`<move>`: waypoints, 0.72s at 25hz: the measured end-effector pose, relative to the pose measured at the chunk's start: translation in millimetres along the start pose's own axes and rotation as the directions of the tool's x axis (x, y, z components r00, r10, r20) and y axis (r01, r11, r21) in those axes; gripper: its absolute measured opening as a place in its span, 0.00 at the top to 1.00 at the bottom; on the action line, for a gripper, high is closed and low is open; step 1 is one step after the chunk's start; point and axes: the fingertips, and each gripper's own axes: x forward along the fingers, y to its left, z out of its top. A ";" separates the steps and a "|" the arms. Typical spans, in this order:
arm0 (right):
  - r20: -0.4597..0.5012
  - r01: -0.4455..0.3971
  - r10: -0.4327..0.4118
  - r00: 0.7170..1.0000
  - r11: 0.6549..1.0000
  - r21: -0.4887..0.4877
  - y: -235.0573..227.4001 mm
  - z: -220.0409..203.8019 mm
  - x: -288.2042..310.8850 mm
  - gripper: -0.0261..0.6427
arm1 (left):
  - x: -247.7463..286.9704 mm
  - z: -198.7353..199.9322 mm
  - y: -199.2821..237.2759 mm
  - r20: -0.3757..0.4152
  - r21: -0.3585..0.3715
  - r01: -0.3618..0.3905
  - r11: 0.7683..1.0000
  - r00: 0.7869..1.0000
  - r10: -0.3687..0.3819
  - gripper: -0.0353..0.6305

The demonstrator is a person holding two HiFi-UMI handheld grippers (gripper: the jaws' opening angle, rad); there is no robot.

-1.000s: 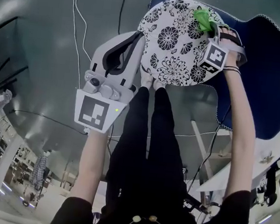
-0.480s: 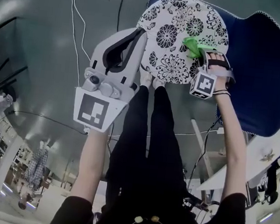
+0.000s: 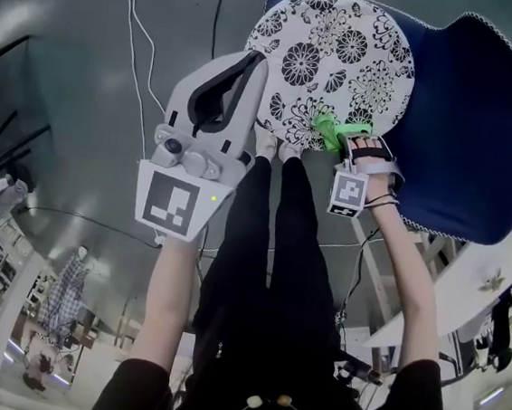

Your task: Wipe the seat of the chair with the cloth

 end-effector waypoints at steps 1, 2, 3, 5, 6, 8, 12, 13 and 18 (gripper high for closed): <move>0.003 -0.021 0.021 1.000 1.000 -0.002 6.3 2.4 -1.5 0.89 | 0.0 0.7 -0.9 0.001 0.003 0.001 1.000 1.000 -0.001 0.94; 0.011 -0.037 0.037 0.999 0.999 0.010 10.4 5.0 -4.1 0.89 | -0.2 1.8 -1.9 0.001 0.007 0.000 1.000 1.000 0.000 0.94; 0.027 -0.043 0.042 0.999 0.998 0.044 11.1 7.8 -8.6 0.89 | -0.6 3.1 -2.9 -0.001 0.015 -0.003 1.000 1.000 0.003 0.94; 0.069 -0.017 0.005 0.998 0.985 0.173 -0.7 12.2 -25.0 0.89 | -2.1 6.2 -4.5 -0.019 0.042 -0.019 0.999 1.000 0.019 0.94; 0.087 0.008 -0.031 0.996 0.968 0.251 -12.8 13.1 -36.6 0.89 | -3.0 8.3 -4.2 -0.034 0.057 -0.034 0.998 0.999 0.036 0.94; 0.118 0.062 -0.119 0.986 0.912 0.406 -44.3 13.8 -67.9 0.89 | -5.6 17.7 -2.8 -0.068 0.070 -0.072 0.995 0.995 0.077 0.94; 0.166 0.163 -0.373 0.913 0.706 0.689 -122.4 12.7 -171.7 0.89 | -11.1 65.5 -14.6 -0.066 0.061 -0.077 0.995 0.994 0.081 0.94; 0.171 0.184 -0.450 0.876 0.642 0.745 -142.7 11.8 -204.0 0.89 | -12.7 79.4 -19.4 -0.065 0.069 -0.071 0.995 0.995 0.076 0.94; 0.168 0.199 -0.786 0.595 0.347 0.916 -210.6 11.0 -380.6 0.89 | -32.8 152.5 -54.1 -0.058 0.092 -0.014 0.996 0.998 0.020 0.94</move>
